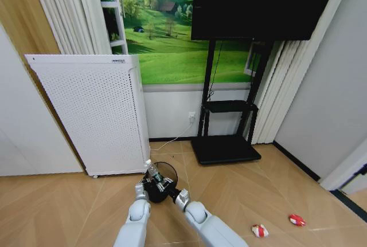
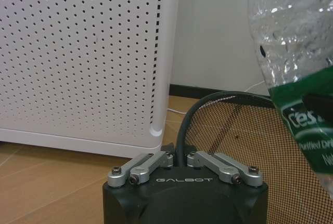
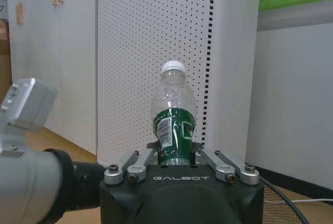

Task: Pick up the trash bin and place the garbage on the floor into it.

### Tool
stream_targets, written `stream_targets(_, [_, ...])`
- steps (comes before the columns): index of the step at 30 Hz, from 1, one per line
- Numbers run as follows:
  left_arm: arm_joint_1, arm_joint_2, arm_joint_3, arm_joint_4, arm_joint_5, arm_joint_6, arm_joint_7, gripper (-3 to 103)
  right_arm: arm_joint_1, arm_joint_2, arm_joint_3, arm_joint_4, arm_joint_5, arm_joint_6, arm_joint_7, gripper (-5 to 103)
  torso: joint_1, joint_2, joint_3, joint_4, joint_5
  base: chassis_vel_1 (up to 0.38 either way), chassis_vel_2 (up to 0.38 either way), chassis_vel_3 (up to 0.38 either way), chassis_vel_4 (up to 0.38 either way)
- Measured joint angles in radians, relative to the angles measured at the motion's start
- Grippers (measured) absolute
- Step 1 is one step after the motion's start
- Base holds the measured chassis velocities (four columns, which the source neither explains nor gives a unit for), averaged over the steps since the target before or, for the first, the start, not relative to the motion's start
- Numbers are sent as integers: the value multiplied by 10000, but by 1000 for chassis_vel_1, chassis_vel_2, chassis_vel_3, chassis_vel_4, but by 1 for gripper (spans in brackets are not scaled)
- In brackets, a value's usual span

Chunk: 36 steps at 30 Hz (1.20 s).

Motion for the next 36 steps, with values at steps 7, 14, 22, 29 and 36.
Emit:
stream_targets(7, [203, 58, -35, -178, 33, -5, -11, 6, 69, 26, 121, -46, -172, 26, 17, 48, 0, 1, 0, -1, 0, 0, 0, 0, 0])
stream_targets(14, [247, 66, -49, -300, 29, -12, -19, 6, 55, 28, 358, -71, -423, 212, -72, 70, 0, 1, 0, -1, 0, 0, 0, 0, 0])
stream_targets(22, [305, 33, -82, -321, 131, -46, -38, 6, -61, 155, 783, -322, -475, 920, -958, 99, 0, 1, 0, -1, 0, 0, 0, 0, 0])
stream_targets(29, [490, -44, -314, -243, 338, -228, 36, 6, 179, 425, 1416, -522, 221, 1632, -1354, 100, 0, 1, 0, -1, -1, 0, 0, 0, 0])
stream_targets(36, [1137, 68, -793, -1229, 112, -234, -21, 6, 760, 283, 2241, -1483, 310, 1580, -1415, 100, 0, 1, -1, -1, 0, 0, 0, 0, 0])
